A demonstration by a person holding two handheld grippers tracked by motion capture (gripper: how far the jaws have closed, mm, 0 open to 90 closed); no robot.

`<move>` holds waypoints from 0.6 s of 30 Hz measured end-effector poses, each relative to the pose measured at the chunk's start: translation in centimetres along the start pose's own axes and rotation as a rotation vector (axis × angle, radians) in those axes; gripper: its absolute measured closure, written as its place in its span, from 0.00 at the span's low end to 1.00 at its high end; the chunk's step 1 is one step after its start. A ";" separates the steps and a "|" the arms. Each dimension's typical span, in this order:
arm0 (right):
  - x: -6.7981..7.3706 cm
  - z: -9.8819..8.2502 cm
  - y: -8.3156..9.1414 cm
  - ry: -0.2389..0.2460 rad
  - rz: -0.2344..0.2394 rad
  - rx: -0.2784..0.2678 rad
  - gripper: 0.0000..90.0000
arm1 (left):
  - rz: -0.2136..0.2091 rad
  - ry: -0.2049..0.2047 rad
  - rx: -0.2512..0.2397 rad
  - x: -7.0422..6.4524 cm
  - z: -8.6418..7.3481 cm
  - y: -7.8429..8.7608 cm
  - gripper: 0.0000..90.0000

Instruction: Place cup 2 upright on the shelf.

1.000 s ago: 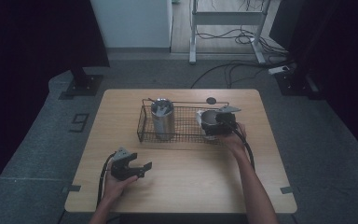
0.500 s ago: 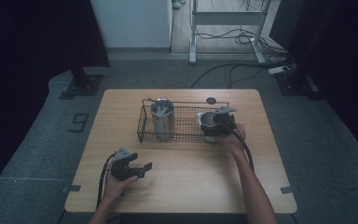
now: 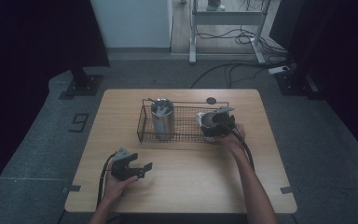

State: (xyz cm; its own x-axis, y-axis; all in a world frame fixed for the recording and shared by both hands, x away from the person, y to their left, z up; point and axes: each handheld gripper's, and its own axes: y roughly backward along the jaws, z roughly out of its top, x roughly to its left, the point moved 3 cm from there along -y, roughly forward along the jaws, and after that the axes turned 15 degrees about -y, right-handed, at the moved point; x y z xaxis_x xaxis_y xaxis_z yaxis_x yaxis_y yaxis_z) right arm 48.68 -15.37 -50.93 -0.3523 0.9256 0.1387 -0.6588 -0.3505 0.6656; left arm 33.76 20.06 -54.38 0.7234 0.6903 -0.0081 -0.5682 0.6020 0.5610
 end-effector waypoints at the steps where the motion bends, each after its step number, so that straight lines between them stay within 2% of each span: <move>1: -0.1 0.0 0.1 -0.007 0.000 0.006 0.07 | -0.001 0.000 0.000 0.0 0.0 0.0 0.17; 6: -0.4 -0.1 0.4 -0.012 -0.011 0.015 0.06 | -0.005 -0.001 0.003 -0.1 0.0 -0.1 0.17; 10: -0.3 -0.3 0.5 0.013 -0.030 0.010 0.04 | -0.011 -0.003 0.008 -0.2 0.0 -0.2 0.17; 14: -0.3 -0.1 0.8 -0.011 -0.010 -0.004 0.00 | -0.008 0.001 0.004 -0.1 0.0 -0.2 0.17; 18: -0.4 0.2 1.5 -0.048 0.023 -0.050 0.00 | -0.009 0.002 0.002 -0.1 0.0 -0.1 0.17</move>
State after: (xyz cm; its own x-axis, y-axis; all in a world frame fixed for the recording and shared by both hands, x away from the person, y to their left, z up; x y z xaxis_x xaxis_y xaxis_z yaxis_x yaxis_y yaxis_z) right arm 48.03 -16.22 -49.85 -0.3361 0.9227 0.1889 -0.6841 -0.3770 0.6244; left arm 33.72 19.90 -54.45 0.7280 0.6854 -0.0147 -0.5605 0.6075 0.5628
